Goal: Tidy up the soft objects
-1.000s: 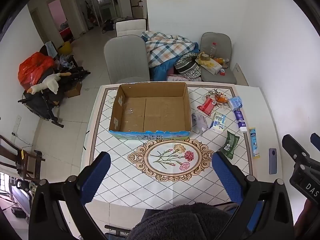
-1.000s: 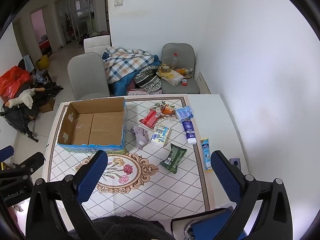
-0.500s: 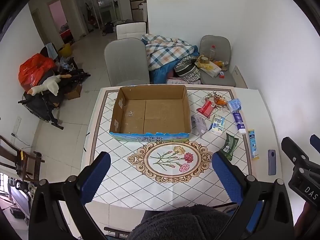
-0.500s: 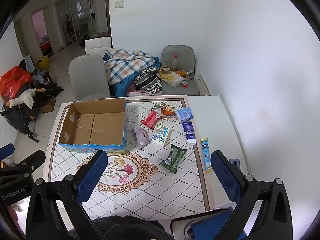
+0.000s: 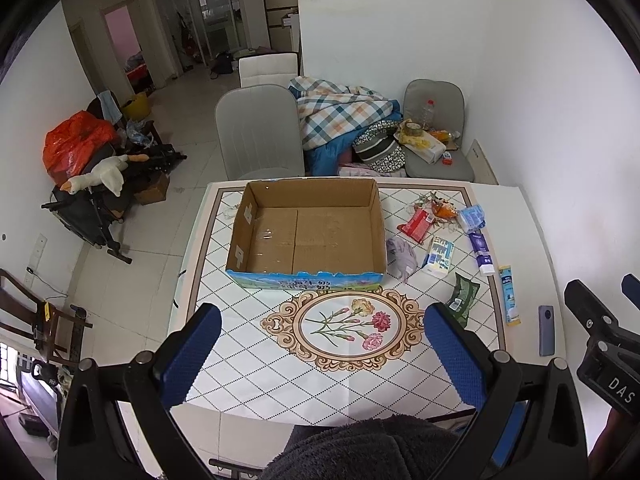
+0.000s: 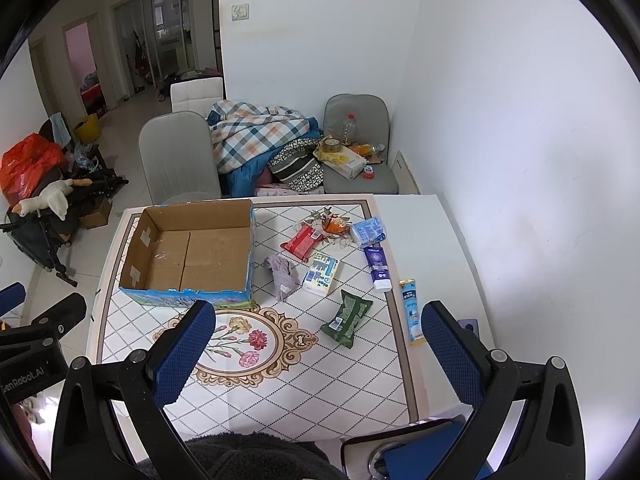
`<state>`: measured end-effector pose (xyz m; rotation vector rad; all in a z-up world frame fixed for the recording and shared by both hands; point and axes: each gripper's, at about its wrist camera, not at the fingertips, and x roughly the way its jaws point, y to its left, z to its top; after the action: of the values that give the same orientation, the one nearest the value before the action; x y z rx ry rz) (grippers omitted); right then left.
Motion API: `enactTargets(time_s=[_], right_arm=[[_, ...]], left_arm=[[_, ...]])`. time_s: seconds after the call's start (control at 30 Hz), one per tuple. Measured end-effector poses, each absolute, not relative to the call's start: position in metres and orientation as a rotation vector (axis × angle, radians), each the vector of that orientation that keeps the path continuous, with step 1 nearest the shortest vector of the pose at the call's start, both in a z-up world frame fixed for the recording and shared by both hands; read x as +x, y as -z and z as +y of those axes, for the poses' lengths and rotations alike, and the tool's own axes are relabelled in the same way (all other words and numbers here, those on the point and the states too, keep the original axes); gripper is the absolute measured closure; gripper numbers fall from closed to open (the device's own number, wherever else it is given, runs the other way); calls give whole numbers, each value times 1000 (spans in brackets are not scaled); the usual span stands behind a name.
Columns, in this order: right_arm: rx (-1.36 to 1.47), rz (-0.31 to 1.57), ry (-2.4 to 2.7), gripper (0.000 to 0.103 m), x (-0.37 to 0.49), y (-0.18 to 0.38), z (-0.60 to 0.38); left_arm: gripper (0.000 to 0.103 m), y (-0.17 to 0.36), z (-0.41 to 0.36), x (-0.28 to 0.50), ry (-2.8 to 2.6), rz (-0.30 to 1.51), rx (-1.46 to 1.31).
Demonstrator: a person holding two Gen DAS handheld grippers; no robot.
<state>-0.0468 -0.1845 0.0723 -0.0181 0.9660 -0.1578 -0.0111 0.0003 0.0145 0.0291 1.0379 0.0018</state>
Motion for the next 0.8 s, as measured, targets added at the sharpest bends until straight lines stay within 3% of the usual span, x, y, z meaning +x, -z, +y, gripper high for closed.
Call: enactTargets(time_s=[0.8], right_arm=[[-15, 938, 166, 0, -53, -76, -193]], left_arm=[[0, -16, -4, -16, 1, 1019, 27]])
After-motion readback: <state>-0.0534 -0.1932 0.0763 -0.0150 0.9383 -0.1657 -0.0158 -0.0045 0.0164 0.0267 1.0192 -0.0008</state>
